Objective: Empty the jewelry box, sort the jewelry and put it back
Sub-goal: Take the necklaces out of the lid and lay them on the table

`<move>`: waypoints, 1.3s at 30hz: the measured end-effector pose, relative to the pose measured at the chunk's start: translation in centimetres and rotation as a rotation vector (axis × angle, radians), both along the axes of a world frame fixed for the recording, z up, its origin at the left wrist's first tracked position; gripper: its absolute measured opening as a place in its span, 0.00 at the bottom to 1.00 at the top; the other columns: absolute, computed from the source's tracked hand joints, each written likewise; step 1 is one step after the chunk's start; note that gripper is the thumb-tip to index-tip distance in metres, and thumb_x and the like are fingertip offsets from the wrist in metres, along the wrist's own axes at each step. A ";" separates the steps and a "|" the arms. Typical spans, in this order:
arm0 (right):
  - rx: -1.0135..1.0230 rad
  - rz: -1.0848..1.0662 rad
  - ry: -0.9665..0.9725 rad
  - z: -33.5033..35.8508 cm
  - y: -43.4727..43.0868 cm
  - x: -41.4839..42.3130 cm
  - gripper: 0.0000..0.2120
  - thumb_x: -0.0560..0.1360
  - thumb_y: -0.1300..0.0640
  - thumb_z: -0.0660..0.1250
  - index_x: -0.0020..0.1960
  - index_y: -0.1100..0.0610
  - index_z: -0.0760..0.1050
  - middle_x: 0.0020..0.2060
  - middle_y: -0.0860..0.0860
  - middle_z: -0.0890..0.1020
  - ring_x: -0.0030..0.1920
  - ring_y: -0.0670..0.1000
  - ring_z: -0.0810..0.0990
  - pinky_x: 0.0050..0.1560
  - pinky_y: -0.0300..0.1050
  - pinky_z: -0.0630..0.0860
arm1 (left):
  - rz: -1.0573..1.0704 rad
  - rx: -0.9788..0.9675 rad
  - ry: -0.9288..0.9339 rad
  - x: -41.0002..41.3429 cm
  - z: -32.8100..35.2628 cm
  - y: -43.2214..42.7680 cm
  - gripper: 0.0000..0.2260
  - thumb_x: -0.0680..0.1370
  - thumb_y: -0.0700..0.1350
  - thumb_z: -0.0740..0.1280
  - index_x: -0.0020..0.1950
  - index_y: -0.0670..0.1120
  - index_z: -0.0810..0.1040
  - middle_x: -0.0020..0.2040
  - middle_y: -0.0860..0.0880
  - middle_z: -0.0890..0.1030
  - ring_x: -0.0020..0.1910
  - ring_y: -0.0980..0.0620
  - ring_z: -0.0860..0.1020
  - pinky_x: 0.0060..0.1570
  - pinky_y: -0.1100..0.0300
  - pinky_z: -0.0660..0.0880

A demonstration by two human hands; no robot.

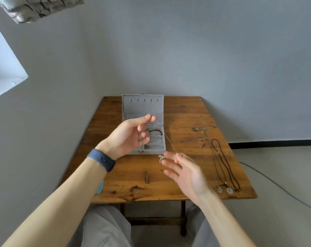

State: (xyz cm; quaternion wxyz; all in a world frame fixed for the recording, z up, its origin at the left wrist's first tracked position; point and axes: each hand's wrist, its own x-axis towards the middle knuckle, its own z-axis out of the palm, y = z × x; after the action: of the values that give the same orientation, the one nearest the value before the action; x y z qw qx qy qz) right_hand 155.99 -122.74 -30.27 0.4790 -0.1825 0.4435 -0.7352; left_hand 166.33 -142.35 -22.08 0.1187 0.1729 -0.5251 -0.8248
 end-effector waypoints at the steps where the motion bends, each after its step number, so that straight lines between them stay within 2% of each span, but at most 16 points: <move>1: -0.006 -0.063 -0.054 -0.2 0.1 0.0 0.09 0.71 0.52 0.71 0.42 0.56 0.75 0.62 0.56 0.82 0.60 0.56 0.82 0.55 0.51 0.78 | -0.015 0.015 -0.002 0.0 -0.3 0.2 0.09 0.77 0.50 0.71 0.53 0.48 0.85 0.27 0.55 0.68 0.30 0.57 0.71 0.42 0.61 0.76; 4: -0.084 -0.135 -0.259 -0.5 0.5 -0.4 0.07 0.74 0.55 0.66 0.49 0.58 0.73 0.63 0.57 0.81 0.62 0.57 0.81 0.61 0.55 0.74 | -0.063 0.029 -0.028 -0.2 -1.1 0.8 0.10 0.77 0.50 0.72 0.56 0.48 0.84 0.28 0.55 0.67 0.30 0.57 0.69 0.44 0.60 0.74; 7: -0.149 -0.093 -0.378 -0.5 0.9 -0.3 0.04 0.75 0.57 0.65 0.44 0.58 0.74 0.61 0.60 0.82 0.64 0.61 0.80 0.65 0.57 0.72 | -0.089 0.075 -0.039 -0.4 -1.9 1.6 0.10 0.78 0.48 0.71 0.57 0.47 0.84 0.27 0.55 0.66 0.30 0.57 0.68 0.44 0.60 0.73; 9: -0.164 -0.096 -0.409 -0.7 0.9 0.0 0.03 0.72 0.59 0.68 0.43 0.59 0.76 0.56 0.60 0.83 0.62 0.62 0.80 0.63 0.55 0.74 | -0.080 0.116 -0.035 -0.5 -2.4 2.1 0.10 0.78 0.48 0.71 0.57 0.48 0.84 0.27 0.55 0.67 0.31 0.56 0.69 0.45 0.60 0.72; 11: -0.159 -0.104 -0.409 -0.9 0.7 0.3 0.05 0.68 0.61 0.72 0.42 0.59 0.77 0.48 0.58 0.84 0.58 0.59 0.83 0.56 0.51 0.79 | -0.060 0.145 -0.022 -0.5 -2.8 2.5 0.08 0.78 0.47 0.70 0.55 0.48 0.85 0.27 0.56 0.68 0.32 0.56 0.70 0.46 0.59 0.72; 15: -0.113 -0.086 -0.386 -1.6 0.7 0.7 0.05 0.69 0.63 0.72 0.39 0.56 0.76 0.42 0.55 0.82 0.47 0.55 0.84 0.49 0.46 0.80 | -0.004 0.204 0.005 -0.6 -3.2 2.8 0.06 0.79 0.46 0.68 0.51 0.48 0.84 0.26 0.55 0.69 0.32 0.55 0.71 0.44 0.60 0.73; 19: -0.065 -0.042 -0.299 -2.2 0.8 1.1 0.10 0.71 0.65 0.72 0.40 0.54 0.74 0.42 0.54 0.81 0.46 0.53 0.82 0.45 0.43 0.77 | 0.031 0.232 0.010 -0.9 -3.2 2.8 0.05 0.78 0.44 0.66 0.47 0.48 0.82 0.28 0.55 0.69 0.33 0.54 0.72 0.44 0.58 0.72; 24: 0.060 0.037 -0.063 -3.0 1.4 1.8 0.14 0.73 0.62 0.74 0.57 0.58 0.78 0.46 0.55 0.82 0.45 0.51 0.81 0.43 0.41 0.76 | 0.115 0.289 0.045 -1.3 -2.8 2.4 0.06 0.74 0.44 0.62 0.39 0.50 0.77 0.34 0.55 0.72 0.35 0.53 0.72 0.44 0.58 0.71; 26: 0.086 0.030 -0.028 -3.7 1.9 2.0 0.15 0.73 0.61 0.74 0.59 0.58 0.80 0.47 0.56 0.83 0.44 0.50 0.81 0.42 0.41 0.77 | 0.156 0.293 0.044 -1.3 -2.7 2.0 0.07 0.74 0.43 0.62 0.38 0.49 0.77 0.34 0.54 0.72 0.34 0.53 0.72 0.45 0.58 0.72; 29: 0.087 0.030 0.018 -4.2 2.6 2.0 0.15 0.71 0.59 0.76 0.58 0.57 0.82 0.50 0.57 0.84 0.46 0.50 0.82 0.45 0.40 0.78 | 0.160 0.244 -0.006 -1.2 -2.9 1.8 0.08 0.75 0.42 0.63 0.42 0.48 0.81 0.31 0.55 0.69 0.32 0.54 0.70 0.42 0.60 0.71; 35: 0.123 0.044 0.131 -4.4 3.1 1.9 0.12 0.74 0.57 0.73 0.57 0.55 0.84 0.50 0.54 0.85 0.49 0.50 0.83 0.50 0.41 0.78 | 0.082 0.152 -0.114 -1.3 -3.3 1.9 0.12 0.80 0.43 0.61 0.59 0.44 0.80 0.30 0.55 0.67 0.30 0.55 0.67 0.39 0.60 0.69; 39: 0.118 0.091 0.131 -4.5 3.3 1.9 0.11 0.76 0.59 0.71 0.58 0.55 0.83 0.49 0.51 0.84 0.50 0.50 0.82 0.52 0.43 0.78 | 0.044 0.108 -0.147 -1.3 -3.3 1.8 0.13 0.79 0.43 0.62 0.62 0.45 0.79 0.32 0.54 0.68 0.31 0.55 0.68 0.41 0.60 0.69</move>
State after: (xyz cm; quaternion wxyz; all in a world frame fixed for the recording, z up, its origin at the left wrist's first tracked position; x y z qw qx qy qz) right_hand 157.84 -119.48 -34.80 0.4918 -0.2218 0.5077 -0.6717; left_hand 165.07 -140.57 -25.34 0.0883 0.2504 -0.4832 -0.8343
